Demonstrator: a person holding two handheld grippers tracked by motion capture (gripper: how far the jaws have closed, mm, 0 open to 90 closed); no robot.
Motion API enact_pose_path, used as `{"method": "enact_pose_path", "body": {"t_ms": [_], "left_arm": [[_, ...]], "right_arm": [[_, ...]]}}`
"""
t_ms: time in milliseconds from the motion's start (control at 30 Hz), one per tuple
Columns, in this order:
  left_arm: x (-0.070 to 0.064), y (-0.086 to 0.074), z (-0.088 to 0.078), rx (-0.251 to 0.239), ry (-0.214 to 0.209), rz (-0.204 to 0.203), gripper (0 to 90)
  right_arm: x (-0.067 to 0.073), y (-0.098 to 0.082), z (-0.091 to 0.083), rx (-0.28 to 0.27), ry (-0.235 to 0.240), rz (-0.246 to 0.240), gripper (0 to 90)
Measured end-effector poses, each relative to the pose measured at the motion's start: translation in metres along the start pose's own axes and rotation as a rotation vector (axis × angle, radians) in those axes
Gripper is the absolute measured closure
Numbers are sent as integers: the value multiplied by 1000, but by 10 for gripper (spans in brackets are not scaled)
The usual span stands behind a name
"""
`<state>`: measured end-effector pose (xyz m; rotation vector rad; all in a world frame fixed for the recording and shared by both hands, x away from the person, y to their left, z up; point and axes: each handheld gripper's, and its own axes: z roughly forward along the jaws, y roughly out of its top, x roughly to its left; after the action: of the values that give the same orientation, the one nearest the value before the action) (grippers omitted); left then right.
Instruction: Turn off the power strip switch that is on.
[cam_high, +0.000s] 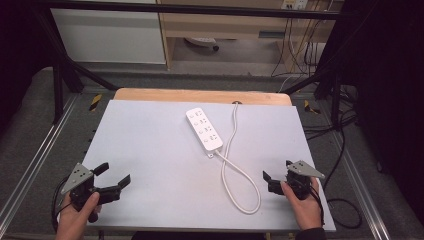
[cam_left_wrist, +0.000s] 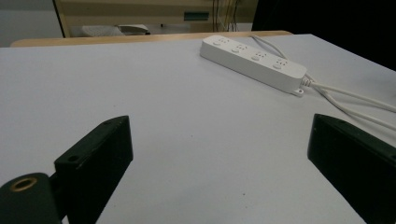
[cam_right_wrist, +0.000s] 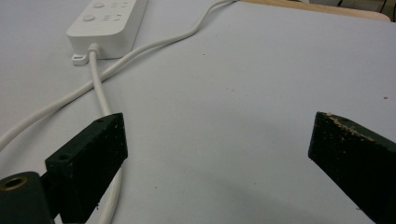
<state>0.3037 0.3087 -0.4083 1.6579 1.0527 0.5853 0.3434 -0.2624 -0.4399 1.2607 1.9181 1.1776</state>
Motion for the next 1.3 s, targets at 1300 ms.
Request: {"method": "enact_pose_path", "body": {"t_ms": [1300], "left_arm": [[-22,47,83,43,-70,34,80]], "right_arm": [[6,1,3,12,70,10,34]]}}
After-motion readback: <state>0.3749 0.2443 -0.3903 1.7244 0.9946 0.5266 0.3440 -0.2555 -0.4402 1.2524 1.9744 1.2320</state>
